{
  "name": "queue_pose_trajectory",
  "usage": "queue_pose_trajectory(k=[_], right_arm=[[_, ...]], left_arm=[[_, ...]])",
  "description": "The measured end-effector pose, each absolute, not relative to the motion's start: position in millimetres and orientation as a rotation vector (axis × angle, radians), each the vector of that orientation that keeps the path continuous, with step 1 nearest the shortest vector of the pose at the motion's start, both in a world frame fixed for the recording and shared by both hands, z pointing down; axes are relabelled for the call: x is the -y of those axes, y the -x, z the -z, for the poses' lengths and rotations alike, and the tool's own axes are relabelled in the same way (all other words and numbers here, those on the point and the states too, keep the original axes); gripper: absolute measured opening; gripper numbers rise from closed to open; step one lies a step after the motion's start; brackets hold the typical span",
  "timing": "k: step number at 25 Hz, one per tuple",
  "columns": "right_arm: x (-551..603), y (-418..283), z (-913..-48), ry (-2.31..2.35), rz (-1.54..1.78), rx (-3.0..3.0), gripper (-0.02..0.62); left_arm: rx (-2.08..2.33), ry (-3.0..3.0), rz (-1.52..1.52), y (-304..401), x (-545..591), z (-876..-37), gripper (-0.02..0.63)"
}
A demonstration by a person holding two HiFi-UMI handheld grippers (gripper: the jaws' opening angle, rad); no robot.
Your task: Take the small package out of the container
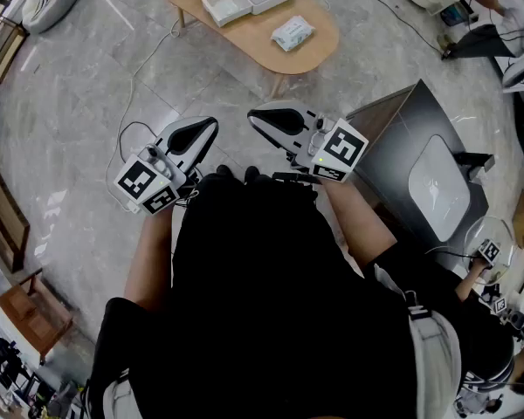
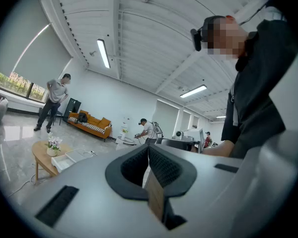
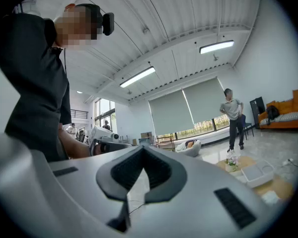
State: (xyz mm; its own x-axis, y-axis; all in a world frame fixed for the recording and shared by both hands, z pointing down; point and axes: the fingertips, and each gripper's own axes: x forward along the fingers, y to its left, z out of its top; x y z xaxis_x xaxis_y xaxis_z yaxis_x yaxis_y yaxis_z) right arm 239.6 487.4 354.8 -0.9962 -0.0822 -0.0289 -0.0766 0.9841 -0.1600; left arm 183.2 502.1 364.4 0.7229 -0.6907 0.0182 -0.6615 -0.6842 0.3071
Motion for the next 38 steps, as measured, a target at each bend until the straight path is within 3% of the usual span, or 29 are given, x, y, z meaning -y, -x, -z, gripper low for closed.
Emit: queue_pose_trajectory(k=[38], right_arm=[[-451,-239,-371,0.168,0.393,-3.024,0.011]], left_arm=[[1.117,-2.540,0.154,-174,-486,-386,0.018]])
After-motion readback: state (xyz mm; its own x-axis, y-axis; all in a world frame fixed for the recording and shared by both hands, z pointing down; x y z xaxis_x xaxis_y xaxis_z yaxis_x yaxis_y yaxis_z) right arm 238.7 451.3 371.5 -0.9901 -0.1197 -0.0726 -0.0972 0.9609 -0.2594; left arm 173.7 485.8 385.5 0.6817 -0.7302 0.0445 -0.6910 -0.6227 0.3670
